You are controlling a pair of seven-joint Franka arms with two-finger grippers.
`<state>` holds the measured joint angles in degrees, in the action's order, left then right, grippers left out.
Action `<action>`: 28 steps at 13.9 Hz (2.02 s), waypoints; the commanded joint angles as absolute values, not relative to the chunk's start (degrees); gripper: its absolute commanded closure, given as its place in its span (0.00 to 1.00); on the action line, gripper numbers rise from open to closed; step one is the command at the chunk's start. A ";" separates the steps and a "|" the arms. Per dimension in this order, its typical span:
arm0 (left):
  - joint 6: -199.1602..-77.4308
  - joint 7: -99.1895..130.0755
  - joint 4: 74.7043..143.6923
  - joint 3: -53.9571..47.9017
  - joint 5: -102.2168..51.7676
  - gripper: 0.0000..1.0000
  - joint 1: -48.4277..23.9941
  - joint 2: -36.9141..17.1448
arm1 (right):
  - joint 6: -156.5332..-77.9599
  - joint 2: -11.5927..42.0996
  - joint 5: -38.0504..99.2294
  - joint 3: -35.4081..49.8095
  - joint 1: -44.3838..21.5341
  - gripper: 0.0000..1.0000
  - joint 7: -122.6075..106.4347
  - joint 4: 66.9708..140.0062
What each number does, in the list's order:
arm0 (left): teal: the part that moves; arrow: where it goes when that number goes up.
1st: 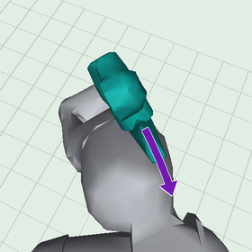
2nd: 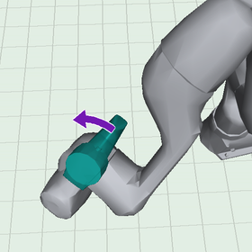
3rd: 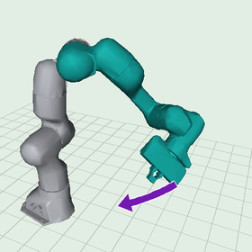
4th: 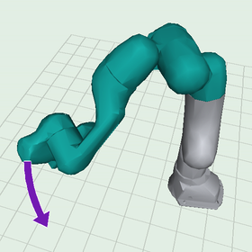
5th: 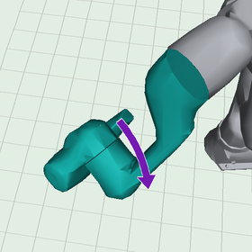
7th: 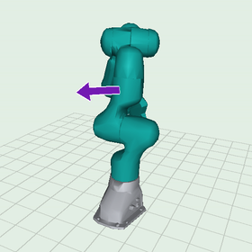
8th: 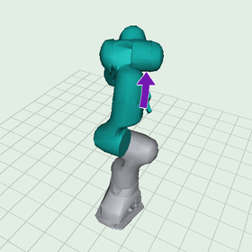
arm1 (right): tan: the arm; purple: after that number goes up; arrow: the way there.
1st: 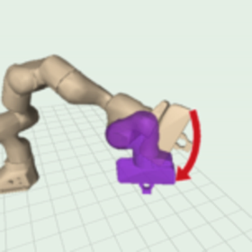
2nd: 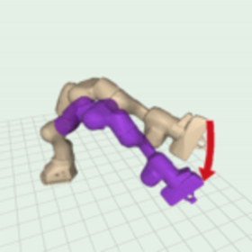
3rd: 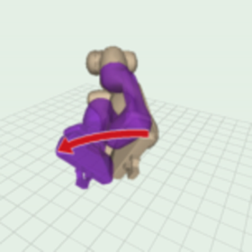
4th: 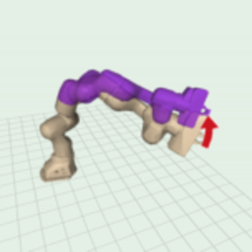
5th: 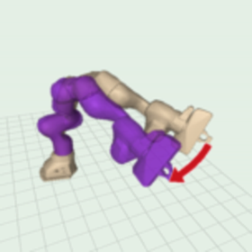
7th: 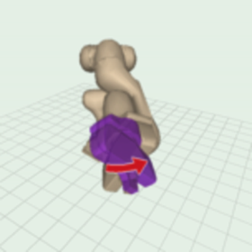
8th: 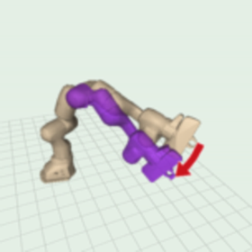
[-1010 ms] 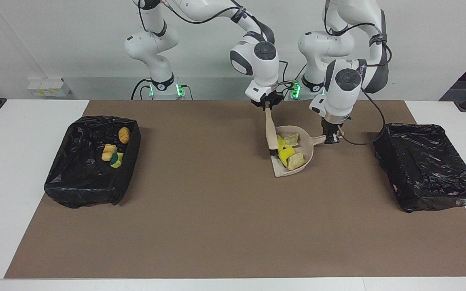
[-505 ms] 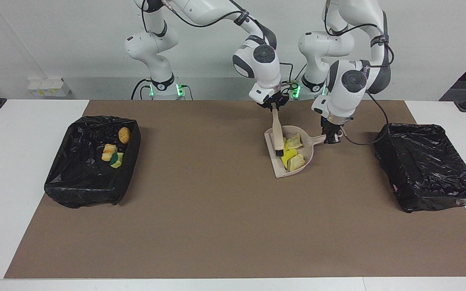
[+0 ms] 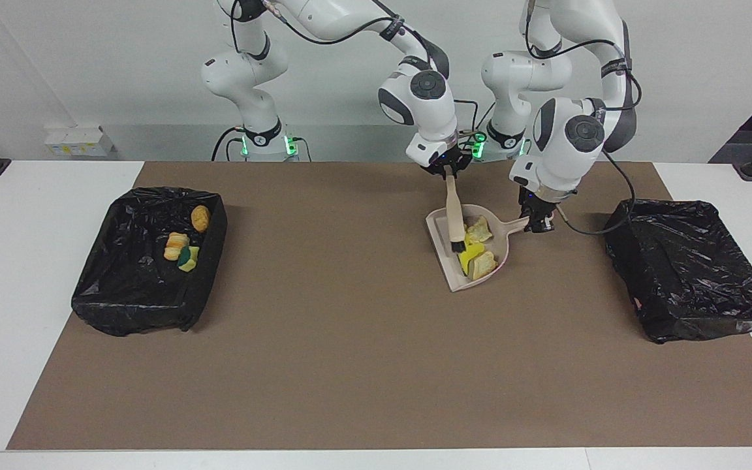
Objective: Sweep and dump trash in bin
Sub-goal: 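Push the last pieces deeper into the dustpan with the right gripper brush, then carry the dustpan with the left gripper over the bin nearest it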
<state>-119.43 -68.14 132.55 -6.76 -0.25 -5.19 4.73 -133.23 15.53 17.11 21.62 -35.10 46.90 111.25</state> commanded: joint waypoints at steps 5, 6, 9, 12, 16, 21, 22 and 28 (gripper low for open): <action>-119.53 -67.76 132.98 -6.94 -2.99 1.00 -4.04 5.71 | -119.74 8.19 17.32 21.53 -30.59 1.00 44.57 110.56; -119.53 -67.68 132.89 -6.86 -2.99 1.00 -3.96 5.71 | -117.10 6.96 16.36 21.45 -30.06 1.00 43.43 110.83; -119.53 -67.68 132.89 -6.77 -5.00 1.00 -3.16 5.71 | -114.43 5.54 14.15 21.53 -29.36 1.00 42.81 112.05; -119.44 -67.68 132.89 -6.68 -6.23 1.00 -2.47 5.71 | -113.91 4.49 13.89 21.45 -29.27 1.00 40.70 113.99; -118.83 -66.72 132.02 -6.68 -7.99 1.00 -0.71 5.98 | -109.69 2.21 6.78 21.45 -27.86 1.00 40.87 117.23; -114.02 -56.72 125.09 -6.59 -10.90 1.00 3.60 6.24 | -111.44 -0.44 6.68 21.88 -28.65 1.00 44.63 124.44; -111.38 -52.86 123.24 -6.68 -10.90 1.00 4.82 6.07 | -114.06 -0.44 6.68 21.97 -30.39 1.00 46.48 126.19; -104.34 -38.35 114.89 -6.07 -10.81 1.00 11.41 5.89 | -123.48 0.79 6.77 22.06 -35.77 1.00 56.75 129.90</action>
<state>-107.99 -42.31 118.72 -6.01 -10.10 8.30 5.92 -122.26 1.70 7.52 21.95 -36.26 53.70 129.20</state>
